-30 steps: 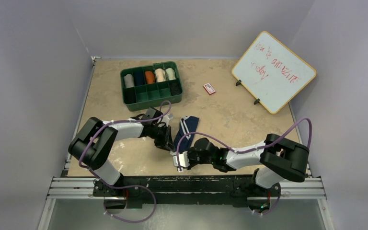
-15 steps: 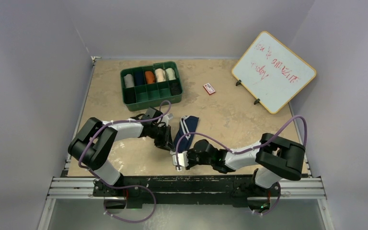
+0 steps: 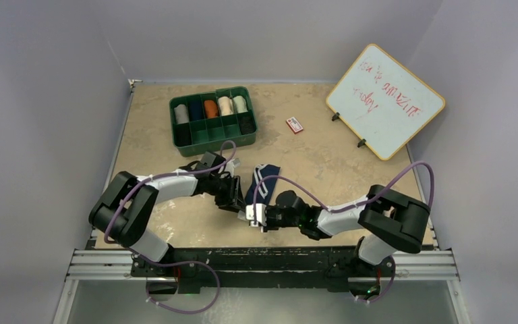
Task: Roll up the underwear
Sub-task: Roll the underwear to the center of the board.
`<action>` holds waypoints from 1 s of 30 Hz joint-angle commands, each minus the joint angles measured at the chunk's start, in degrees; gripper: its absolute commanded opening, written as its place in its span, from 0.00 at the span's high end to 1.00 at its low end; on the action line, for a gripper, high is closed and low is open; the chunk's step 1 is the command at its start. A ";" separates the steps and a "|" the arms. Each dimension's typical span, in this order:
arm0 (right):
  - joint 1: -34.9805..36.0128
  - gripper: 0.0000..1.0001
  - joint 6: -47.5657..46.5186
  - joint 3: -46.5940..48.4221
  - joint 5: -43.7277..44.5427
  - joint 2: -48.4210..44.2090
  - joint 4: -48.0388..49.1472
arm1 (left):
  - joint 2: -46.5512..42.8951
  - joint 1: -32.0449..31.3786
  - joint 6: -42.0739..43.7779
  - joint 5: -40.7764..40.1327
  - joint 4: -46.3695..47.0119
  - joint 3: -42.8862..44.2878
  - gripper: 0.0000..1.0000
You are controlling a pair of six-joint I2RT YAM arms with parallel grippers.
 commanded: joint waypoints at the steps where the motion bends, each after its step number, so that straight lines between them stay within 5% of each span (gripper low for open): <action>1: -1.71 1.00 5.73 -0.01 -5.48 0.23 1.34 | -1.62 0.56 -1.55 0.90 1.64 -2.45 0.66; 11: -1.81 1.00 4.68 0.03 -4.79 3.25 0.56 | -1.08 0.47 -6.81 4.68 10.58 -9.78 0.65; 14: -1.77 1.00 4.01 0.10 -4.25 3.21 -0.11 | -0.91 0.47 -6.81 5.27 11.63 -9.17 0.77; 20: -1.75 0.73 0.42 0.73 -1.09 1.72 -0.90 | -0.76 0.51 -6.59 4.45 9.74 -7.13 0.99; 24: -1.61 0.56 -3.20 1.61 -0.99 -0.65 -3.94 | -1.78 0.64 -8.46 3.80 9.48 -7.00 1.00; 30: -0.60 0.54 -8.79 2.64 2.11 0.00 -5.48 | -3.58 0.83 -11.02 4.07 8.75 -6.13 1.00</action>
